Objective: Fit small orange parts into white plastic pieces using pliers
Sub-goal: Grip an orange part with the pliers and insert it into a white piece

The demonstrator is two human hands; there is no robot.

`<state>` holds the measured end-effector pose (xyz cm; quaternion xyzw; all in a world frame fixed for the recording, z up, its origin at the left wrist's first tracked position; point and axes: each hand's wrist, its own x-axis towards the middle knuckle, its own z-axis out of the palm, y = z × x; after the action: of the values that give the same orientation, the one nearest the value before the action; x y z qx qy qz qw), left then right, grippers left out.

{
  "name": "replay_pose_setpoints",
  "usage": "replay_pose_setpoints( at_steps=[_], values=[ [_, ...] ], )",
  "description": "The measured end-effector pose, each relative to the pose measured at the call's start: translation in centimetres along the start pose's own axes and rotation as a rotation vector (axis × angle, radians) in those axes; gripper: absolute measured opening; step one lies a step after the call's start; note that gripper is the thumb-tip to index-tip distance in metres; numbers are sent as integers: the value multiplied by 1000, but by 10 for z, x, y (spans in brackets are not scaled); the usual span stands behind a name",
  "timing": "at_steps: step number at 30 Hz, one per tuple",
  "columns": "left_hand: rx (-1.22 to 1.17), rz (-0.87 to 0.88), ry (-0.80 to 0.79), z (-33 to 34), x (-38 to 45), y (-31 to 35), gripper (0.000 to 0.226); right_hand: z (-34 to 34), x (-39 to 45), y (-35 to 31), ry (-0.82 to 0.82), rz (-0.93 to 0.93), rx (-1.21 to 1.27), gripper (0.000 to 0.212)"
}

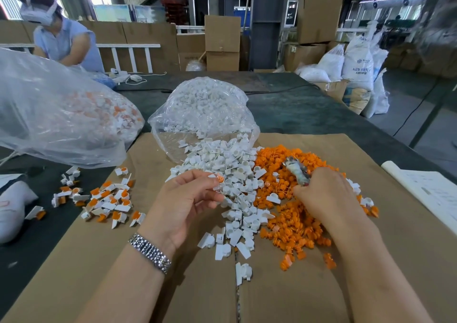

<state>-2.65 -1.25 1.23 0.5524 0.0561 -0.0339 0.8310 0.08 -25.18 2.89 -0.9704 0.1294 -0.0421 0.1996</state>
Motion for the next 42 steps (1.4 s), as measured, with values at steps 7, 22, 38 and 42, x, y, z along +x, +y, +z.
replay_pose_setpoints(
  at_steps=[7, 22, 38, 42],
  values=[
    [-23, 47, -5, 1, -1, 3, 39, -40, -12, -18, -316, -105, 448, 14],
    [-26, 94, 20, -3, -3, 7, 22, -23, -61, -62, -708, -292, 408, 10],
    [0, 62, 84, 0, -4, 6, 23, 2, -77, -70, -458, -407, 252, 35],
    [-24, 60, 95, 0, -4, 7, 18, 8, -79, -73, -380, -412, 239, 36]
  ],
)
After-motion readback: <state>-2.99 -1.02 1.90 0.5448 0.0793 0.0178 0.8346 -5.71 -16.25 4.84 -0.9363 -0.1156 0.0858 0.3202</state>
